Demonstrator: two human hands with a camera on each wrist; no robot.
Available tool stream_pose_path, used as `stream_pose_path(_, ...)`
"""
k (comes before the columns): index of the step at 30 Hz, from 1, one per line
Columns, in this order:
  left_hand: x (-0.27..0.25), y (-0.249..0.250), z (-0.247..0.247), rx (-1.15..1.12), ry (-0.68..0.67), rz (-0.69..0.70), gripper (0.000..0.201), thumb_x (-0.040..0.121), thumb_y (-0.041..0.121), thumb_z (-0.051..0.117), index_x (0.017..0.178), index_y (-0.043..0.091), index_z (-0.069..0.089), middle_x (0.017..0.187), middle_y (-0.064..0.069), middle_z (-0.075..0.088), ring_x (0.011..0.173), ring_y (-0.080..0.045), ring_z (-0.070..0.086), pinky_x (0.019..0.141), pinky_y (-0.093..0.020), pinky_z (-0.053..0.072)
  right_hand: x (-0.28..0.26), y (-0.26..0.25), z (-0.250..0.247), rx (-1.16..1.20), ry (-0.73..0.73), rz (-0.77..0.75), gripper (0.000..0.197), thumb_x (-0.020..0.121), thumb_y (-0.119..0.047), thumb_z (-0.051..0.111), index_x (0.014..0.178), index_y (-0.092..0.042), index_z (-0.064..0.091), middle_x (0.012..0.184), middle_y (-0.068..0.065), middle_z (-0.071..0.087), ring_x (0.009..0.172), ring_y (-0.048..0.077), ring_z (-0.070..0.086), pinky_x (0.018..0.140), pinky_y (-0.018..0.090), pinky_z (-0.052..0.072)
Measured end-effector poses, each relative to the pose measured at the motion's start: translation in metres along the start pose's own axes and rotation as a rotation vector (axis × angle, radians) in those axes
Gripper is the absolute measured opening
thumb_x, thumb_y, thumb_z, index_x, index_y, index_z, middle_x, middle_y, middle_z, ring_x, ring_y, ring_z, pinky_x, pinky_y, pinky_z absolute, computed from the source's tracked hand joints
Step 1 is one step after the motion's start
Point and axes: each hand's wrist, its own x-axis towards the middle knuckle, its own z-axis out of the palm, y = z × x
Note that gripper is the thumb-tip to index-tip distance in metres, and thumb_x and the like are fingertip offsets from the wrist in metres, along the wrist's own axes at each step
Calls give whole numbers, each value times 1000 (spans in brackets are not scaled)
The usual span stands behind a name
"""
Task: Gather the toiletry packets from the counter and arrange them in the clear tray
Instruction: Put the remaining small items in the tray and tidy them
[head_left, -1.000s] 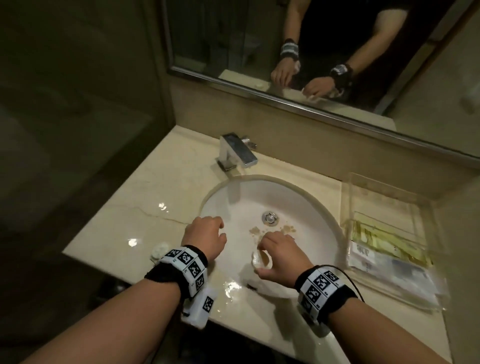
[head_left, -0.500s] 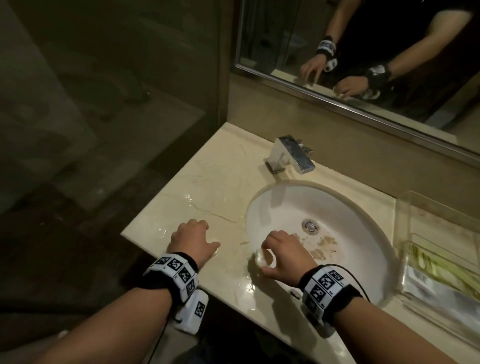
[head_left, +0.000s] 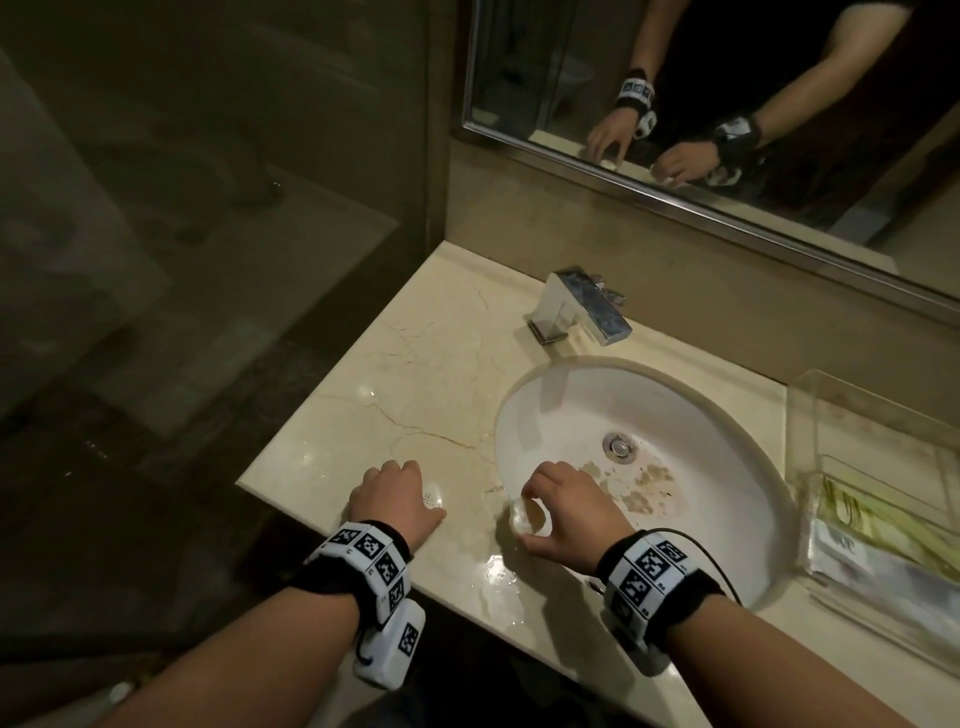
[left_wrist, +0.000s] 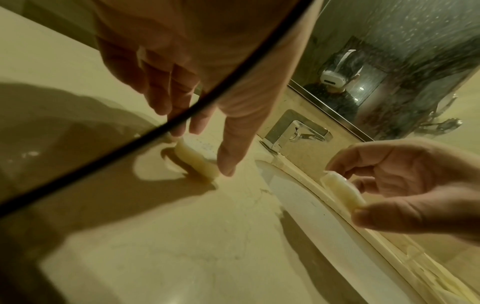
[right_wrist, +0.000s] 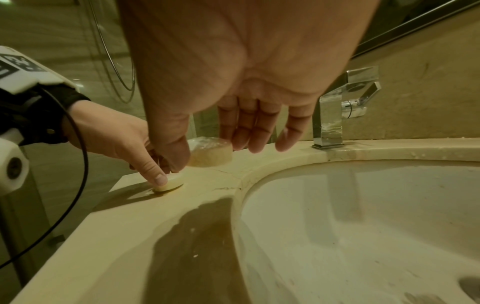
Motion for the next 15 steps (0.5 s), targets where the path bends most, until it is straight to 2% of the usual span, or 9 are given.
stream_pose_path(4, -1, 3, 3, 4, -19, 10, 45, 78, 50, 60, 109, 17, 53, 111, -4, 57, 108, -25, 51, 84, -35, 44, -3, 2, 0, 20, 17, 10, 42, 69, -42, 69, 100, -15, 59, 102, 0, 56, 94, 21, 50, 80, 33, 43)
stream_pose_path(9, 0, 8, 2, 1, -16, 24, 36, 80, 37, 57, 108, 14, 53, 111, -5, 57, 106, -25, 51, 82, -34, 44, -5, 2, 0, 20, 23, 10, 40, 69, -41, 69, 97, -15, 59, 101, 1, 57, 92, 21, 49, 78, 32, 41)
stream_pose_path(15, 1, 30, -12, -65, 46, 100, 40, 78, 39, 59, 109, 14, 55, 109, -5, 57, 105, -25, 51, 83, -36, 46, -12, 8, -4, 28, 63, 42, 41, 69, -41, 69, 99, -14, 59, 100, 1, 57, 91, 21, 50, 78, 32, 41)
